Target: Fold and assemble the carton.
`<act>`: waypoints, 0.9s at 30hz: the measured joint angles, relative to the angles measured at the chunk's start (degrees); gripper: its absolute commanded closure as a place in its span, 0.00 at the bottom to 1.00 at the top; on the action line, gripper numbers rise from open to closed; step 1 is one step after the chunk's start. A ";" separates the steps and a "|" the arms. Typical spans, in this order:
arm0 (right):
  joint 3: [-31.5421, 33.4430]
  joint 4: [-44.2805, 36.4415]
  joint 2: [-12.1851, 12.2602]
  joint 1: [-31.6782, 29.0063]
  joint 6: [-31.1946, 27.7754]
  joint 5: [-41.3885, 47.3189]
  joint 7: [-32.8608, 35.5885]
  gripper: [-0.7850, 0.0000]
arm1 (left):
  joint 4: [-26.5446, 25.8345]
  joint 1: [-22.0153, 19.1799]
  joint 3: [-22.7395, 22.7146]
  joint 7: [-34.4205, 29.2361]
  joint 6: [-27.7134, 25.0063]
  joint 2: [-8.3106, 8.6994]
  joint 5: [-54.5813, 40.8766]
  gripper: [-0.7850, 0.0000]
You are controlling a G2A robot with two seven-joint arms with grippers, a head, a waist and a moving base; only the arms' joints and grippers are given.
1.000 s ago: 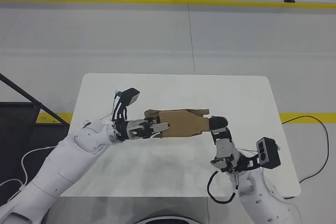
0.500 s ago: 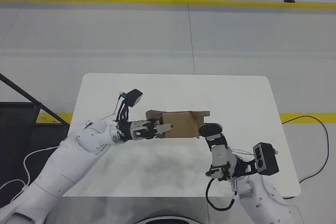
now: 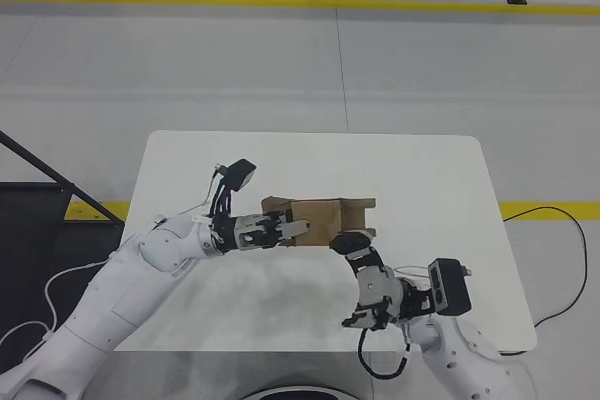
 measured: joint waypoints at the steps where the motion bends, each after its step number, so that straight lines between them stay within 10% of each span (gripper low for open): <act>1: 0.32 0.00 -0.02 -0.10 0.03 0.17 -0.04 0.00 | 0.13 0.10 -0.29 0.19 -0.46 -0.03 -0.16 1.00; 27: 4.07 3.31 -0.23 -2.15 0.00 2.57 0.48 0.00 | -2.57 3.93 -7.00 3.27 -5.62 0.01 1.28 1.00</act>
